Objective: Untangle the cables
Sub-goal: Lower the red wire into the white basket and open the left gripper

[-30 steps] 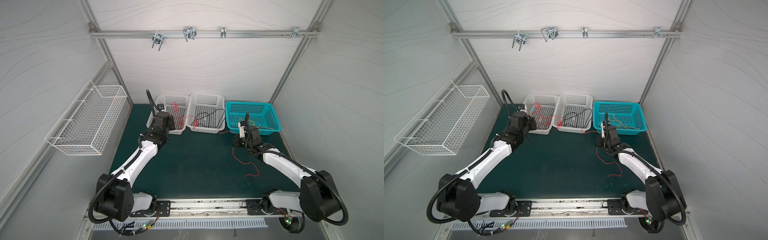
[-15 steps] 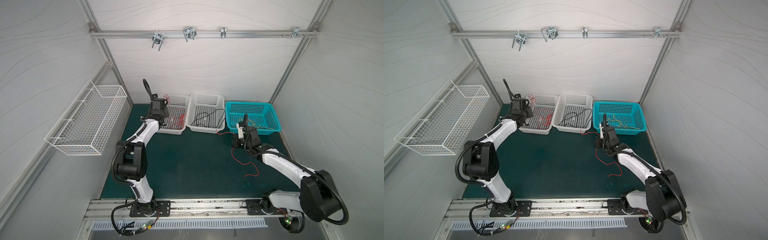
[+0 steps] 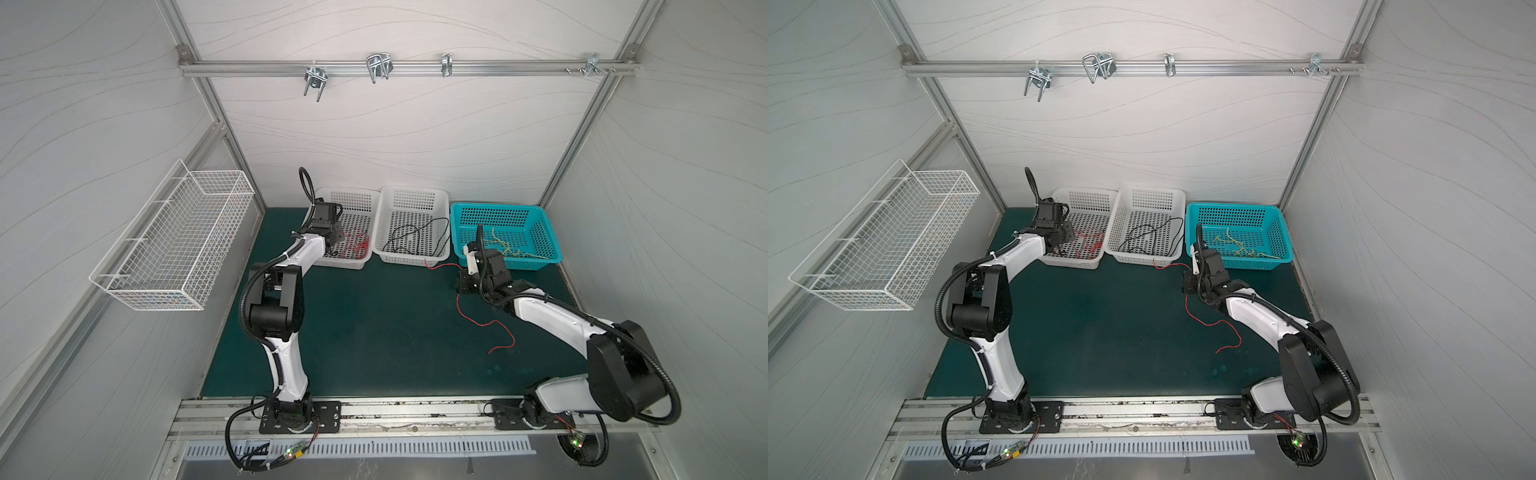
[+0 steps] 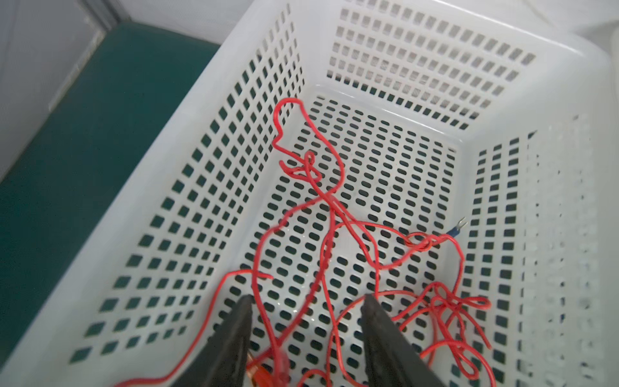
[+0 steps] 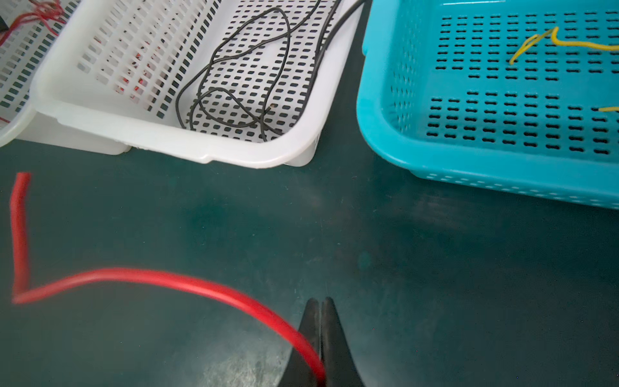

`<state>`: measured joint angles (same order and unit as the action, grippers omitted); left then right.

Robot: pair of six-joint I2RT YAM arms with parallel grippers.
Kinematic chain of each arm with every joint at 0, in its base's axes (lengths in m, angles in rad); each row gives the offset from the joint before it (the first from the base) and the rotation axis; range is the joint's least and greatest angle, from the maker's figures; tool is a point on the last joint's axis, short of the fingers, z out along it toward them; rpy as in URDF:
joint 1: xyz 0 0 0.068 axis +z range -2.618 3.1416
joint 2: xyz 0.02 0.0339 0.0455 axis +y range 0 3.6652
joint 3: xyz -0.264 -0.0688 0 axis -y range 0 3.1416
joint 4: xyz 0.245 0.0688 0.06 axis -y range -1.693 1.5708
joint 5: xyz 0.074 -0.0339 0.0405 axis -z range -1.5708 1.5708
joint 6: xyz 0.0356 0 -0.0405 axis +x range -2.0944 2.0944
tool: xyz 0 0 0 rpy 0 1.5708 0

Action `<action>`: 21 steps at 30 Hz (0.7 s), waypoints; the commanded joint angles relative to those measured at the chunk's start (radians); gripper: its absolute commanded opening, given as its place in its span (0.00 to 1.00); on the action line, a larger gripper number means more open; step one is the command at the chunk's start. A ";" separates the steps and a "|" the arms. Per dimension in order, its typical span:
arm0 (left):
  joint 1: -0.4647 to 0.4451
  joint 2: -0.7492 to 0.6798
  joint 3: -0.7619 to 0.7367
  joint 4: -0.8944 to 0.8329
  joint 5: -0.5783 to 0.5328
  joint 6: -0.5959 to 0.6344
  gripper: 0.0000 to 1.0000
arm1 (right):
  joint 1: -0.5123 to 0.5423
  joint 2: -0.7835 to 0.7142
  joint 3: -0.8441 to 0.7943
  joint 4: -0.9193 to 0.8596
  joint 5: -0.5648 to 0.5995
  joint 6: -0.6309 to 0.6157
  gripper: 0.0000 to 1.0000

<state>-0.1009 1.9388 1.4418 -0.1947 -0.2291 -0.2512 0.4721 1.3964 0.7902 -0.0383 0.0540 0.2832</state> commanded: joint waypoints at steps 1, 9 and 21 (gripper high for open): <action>-0.033 -0.034 0.017 0.037 -0.010 0.055 0.62 | 0.008 0.026 0.034 0.038 -0.023 -0.017 0.00; -0.121 -0.132 -0.075 0.155 -0.043 0.213 0.99 | 0.008 0.039 0.061 0.047 -0.039 -0.030 0.00; -0.126 -0.323 -0.266 0.314 -0.021 0.199 0.99 | 0.008 -0.023 0.030 0.029 -0.032 -0.034 0.00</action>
<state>-0.2268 1.6638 1.2041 0.0254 -0.2890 -0.0696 0.4740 1.4101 0.8310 -0.0090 0.0242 0.2619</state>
